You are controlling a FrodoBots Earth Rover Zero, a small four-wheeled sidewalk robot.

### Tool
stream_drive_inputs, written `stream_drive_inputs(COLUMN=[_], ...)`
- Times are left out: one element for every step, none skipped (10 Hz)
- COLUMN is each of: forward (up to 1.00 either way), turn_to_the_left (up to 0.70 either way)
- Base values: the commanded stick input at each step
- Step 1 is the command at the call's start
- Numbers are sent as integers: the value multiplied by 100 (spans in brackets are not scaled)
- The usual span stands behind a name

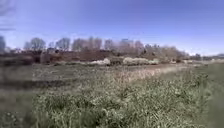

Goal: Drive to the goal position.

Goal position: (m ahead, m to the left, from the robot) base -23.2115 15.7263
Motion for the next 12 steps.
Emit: stream_drive_inputs(forward=[-70, -65, -45, -45, -45, -45, -45, -45, -45, -45, -45, -45], turn_to_the_left=[0, 0, 0, 0, 0, 0, 0, 0, 0, 0, 0, 0])
